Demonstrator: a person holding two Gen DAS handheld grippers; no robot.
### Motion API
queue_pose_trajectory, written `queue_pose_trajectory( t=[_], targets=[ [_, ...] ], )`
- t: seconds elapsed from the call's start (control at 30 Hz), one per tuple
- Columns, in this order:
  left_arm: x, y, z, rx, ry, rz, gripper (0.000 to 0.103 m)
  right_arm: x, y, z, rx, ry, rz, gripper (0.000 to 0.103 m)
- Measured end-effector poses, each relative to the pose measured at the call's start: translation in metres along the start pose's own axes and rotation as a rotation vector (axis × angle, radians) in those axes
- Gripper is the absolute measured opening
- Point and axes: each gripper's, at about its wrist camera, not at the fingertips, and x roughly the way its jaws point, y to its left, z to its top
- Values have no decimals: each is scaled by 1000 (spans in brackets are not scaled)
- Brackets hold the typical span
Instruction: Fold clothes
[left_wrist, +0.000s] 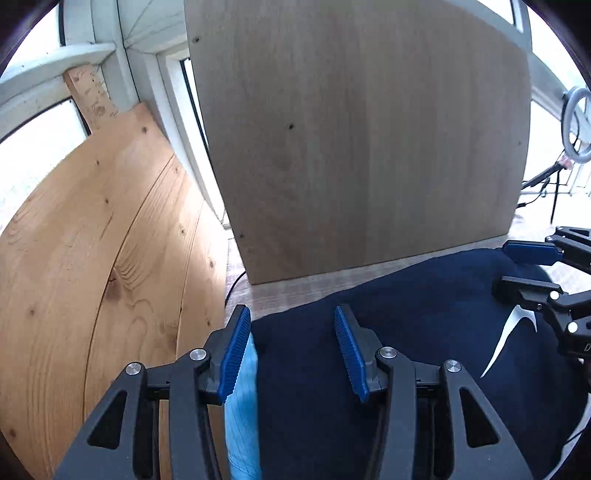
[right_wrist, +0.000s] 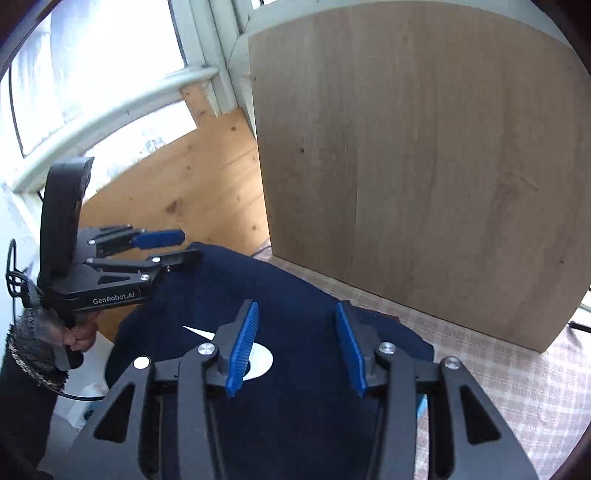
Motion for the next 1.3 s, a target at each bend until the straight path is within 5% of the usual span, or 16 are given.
queue_pose_trajectory(
  t=[0.1, 0.2, 0.3, 0.53, 0.67, 0.77, 0.93, 1.13, 1.3],
  targets=[
    [-15, 11, -1, -57, 1, -8, 41, 20, 9, 7, -17, 66, -71, 44],
    [-62, 10, -12, -68, -94, -83, 44, -25, 18, 5, -3, -15, -26, 44],
    [-81, -11, -30, -16, -105, -163, 45, -59, 36, -9, -24, -49, 35, 45],
    [-11, -43, -41, 63, 35, -182, 49, 8, 56, -43, -81, 91, -54, 48],
    [14, -30, -29, 14, 58, -237, 52, 37, 29, -33, 9, 132, 9, 49],
    [14, -29, -35, 17, 44, -242, 53, 49, 35, -33, -24, 131, -25, 49],
    [-35, -20, -48, -12, 19, -230, 51, 19, 25, -33, -4, 143, 2, 49],
    [-114, -10, -86, -48, -71, -202, 56, -65, 24, -42, 31, 20, 15, 51],
    [-98, -38, -126, -4, 35, -245, 56, -64, 47, -76, 34, 50, 33, 54]
  ],
)
